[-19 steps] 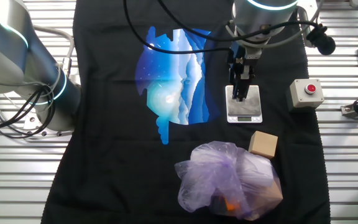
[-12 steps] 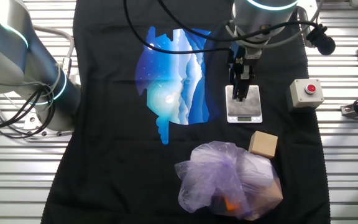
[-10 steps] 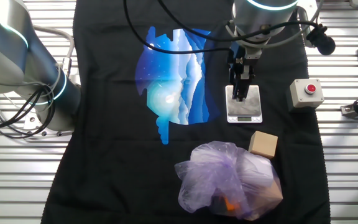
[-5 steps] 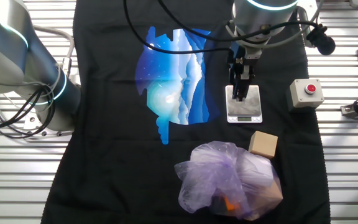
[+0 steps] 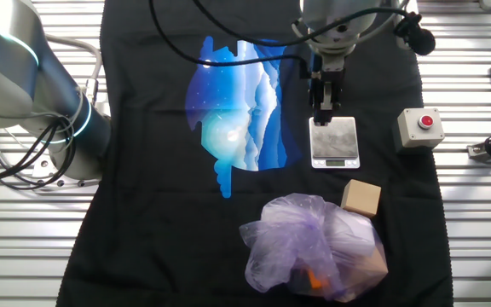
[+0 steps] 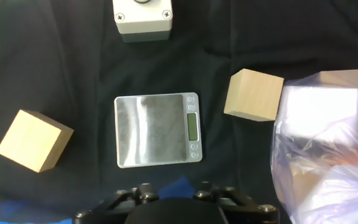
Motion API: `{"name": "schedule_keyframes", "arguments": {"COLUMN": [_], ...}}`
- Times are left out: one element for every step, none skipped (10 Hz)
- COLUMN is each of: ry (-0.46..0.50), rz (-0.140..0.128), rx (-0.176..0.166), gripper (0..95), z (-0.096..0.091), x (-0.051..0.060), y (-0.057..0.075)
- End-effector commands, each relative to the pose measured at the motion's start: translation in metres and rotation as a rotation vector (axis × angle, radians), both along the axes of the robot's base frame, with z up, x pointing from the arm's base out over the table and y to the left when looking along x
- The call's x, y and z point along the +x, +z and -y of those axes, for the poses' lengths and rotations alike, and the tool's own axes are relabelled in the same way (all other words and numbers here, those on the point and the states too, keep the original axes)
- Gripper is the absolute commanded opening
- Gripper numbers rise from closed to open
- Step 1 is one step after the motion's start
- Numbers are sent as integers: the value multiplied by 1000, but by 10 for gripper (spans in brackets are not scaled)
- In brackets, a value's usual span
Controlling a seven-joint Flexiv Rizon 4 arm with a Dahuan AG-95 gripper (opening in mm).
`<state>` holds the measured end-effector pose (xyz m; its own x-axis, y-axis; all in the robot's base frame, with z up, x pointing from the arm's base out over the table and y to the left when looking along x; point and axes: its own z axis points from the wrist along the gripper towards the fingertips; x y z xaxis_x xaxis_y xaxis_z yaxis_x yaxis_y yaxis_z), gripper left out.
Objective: Pick up a bag of things
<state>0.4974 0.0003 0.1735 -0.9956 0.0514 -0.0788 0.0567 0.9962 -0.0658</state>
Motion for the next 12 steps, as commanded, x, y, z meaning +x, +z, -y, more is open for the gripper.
{"name": "schedule_keyframes", "arguments": {"ry": [1,2,2,2,3,1,1,-2,-12,-11,-12,-11], "rz": [-1,-1,0,-1,-1,-4,-5,-7,-6,-2,-2,-2], "rx": [4,5,5,5,5,6,9,12,18,20,24,24], "gripper": [0,0,0,0,0,0,0,0,0,0,0,0], "z": [-1,-1,-1,-1,-1,-2,-2,-3,-4,-4,-4,-4], "x": [2,2,2,2,2,1,0,-1,-2,-2,-2,-2], "y": [-1,-1,-1,-1,0,3,4,7,9,9,9,10]}}
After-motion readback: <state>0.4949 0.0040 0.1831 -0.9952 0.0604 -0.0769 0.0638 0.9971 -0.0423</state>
